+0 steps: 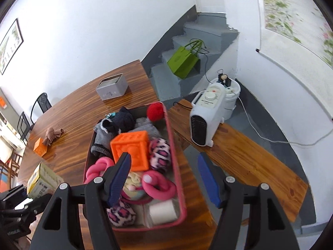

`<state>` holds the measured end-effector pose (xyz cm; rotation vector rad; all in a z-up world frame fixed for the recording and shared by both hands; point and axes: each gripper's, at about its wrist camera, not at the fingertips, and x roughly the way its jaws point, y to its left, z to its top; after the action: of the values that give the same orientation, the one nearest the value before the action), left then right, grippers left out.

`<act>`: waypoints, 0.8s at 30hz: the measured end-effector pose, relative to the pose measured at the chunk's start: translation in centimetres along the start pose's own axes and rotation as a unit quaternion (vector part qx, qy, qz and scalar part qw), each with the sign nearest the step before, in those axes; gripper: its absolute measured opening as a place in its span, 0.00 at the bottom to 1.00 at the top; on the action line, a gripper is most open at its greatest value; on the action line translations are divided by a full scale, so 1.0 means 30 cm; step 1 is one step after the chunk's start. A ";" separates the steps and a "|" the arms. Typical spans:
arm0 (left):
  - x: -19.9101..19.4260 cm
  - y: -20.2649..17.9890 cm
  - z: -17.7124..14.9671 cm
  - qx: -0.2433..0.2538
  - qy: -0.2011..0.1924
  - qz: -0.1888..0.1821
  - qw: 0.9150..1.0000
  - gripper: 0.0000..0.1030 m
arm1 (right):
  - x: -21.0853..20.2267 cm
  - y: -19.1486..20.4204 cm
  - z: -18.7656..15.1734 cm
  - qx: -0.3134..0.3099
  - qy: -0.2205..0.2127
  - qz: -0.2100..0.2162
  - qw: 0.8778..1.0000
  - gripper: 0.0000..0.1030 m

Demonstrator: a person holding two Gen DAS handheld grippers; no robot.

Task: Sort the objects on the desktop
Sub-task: 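Carry the yellow box and orange cube into the storage box and release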

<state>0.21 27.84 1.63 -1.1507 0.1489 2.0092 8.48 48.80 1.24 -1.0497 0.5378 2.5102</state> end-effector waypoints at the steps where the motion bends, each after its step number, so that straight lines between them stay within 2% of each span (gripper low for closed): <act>1: 0.009 -0.017 0.004 0.005 0.002 -0.003 1.000 0.51 | -0.014 -0.016 -0.009 0.005 -0.001 -0.001 1.000 0.68; 14: 0.210 -0.188 0.037 0.064 0.020 -0.026 0.997 0.53 | -0.129 -0.117 -0.072 0.039 -0.005 -0.009 0.999 0.68; 18: 0.259 -0.163 0.014 0.059 0.046 -0.014 0.997 0.55 | -0.128 -0.108 -0.082 0.035 0.001 -0.006 0.999 0.68; 24: 0.194 -0.084 -0.018 0.029 0.037 -0.005 0.999 0.58 | -0.123 -0.061 -0.076 0.027 0.000 0.010 1.000 0.68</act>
<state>0.75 32.69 -2.48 -1.1873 0.2379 1.9419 13.11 48.62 2.08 -1.0303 0.6166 2.4985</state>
